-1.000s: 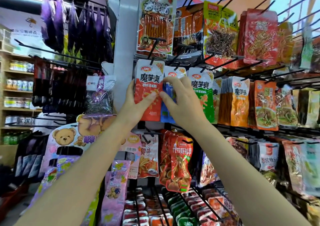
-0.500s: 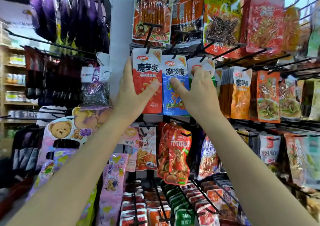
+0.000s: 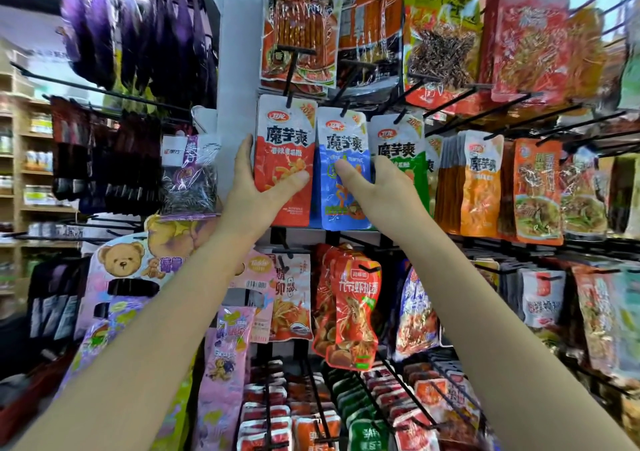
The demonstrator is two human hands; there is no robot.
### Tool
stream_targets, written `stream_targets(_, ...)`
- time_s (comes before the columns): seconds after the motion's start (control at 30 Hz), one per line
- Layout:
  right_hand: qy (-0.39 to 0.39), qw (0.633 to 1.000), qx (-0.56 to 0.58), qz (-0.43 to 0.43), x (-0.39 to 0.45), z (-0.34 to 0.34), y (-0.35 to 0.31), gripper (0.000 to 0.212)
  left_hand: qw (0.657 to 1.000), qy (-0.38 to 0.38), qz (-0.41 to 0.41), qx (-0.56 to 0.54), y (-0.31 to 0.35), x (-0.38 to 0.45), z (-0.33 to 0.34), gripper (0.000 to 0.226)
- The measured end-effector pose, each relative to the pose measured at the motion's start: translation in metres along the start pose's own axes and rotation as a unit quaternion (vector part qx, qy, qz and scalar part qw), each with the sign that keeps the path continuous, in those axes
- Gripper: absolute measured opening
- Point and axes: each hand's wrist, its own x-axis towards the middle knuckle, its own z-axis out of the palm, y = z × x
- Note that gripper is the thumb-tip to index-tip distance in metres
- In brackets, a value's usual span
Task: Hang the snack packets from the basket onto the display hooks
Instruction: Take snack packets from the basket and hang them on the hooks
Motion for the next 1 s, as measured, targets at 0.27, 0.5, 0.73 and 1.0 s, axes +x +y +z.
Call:
stream_targets(0.27,-0.035,0.997,0.059,0.025,-0.001,0.003,0.001,0.044,0.999,-0.002,0.010,0.038,0.003,-0.004,0.005,0.106)
stream_targets(0.5,-0.065,0.993,0.095,0.040,-0.002,0.003,0.000,0.046,0.999,0.000,0.009,0.041,0.003,-0.004,0.002,0.111)
stream_targets(0.73,-0.085,0.984,0.144,0.057,0.005,0.003,0.005,0.046,1.000,-0.005,0.005,0.025,0.008,-0.006,0.000,0.106)
stream_targets(1.0,-0.130,0.978,0.153,0.056,0.008,0.007,0.008,0.092,1.000,-0.022,0.001,0.012,0.006,-0.006,0.001,0.114)
